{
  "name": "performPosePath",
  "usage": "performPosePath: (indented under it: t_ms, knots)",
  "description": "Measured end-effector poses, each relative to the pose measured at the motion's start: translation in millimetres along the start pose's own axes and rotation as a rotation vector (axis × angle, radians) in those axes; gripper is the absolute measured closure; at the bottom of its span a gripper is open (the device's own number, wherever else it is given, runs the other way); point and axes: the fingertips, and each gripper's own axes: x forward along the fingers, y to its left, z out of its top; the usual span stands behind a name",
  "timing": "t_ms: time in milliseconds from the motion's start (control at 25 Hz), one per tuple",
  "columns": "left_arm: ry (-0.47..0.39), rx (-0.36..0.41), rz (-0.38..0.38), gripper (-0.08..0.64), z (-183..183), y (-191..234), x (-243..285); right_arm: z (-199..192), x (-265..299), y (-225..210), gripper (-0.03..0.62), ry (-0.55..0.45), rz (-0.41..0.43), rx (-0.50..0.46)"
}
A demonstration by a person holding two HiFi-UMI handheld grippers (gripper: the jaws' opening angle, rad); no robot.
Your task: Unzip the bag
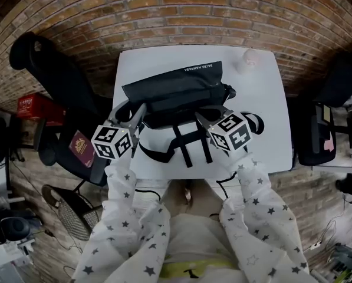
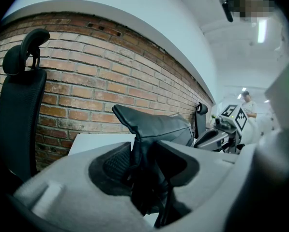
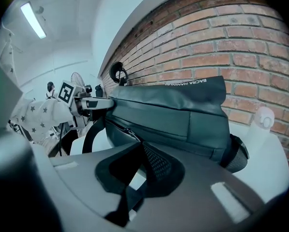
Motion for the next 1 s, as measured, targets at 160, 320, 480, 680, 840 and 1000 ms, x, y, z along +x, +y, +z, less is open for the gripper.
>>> performPosePath:
  t_ms: [160,320,480,680,840,1000]
  knots:
    - [0.001,0.000,0.000,0.399,0,0,0,0,-2,-1,0.578,-0.001,-0.003,0.000]
    - [0.002,0.002,-0.001,0.399,0,-1,1,0,-3,-3,0.578,0.000,-0.013,-0.001]
    - [0.000,0.001,0.001,0.399,0,-1,1,-3,-9,-11,0.578,0.004,-0.045,0.009]
    - [-0.003,0.000,0.004,0.399,0,-1,1,-4,-16,-19,0.578,0.002,-0.065,0.017]
    - [-0.002,0.002,0.003,0.399,0,-1,2,-5,-17,-20,0.578,0.005,-0.070,0.014]
    - [-0.002,0.002,0.005,0.399,0,-1,1,-6,-22,-27,0.578,0.006,-0.097,0.023]
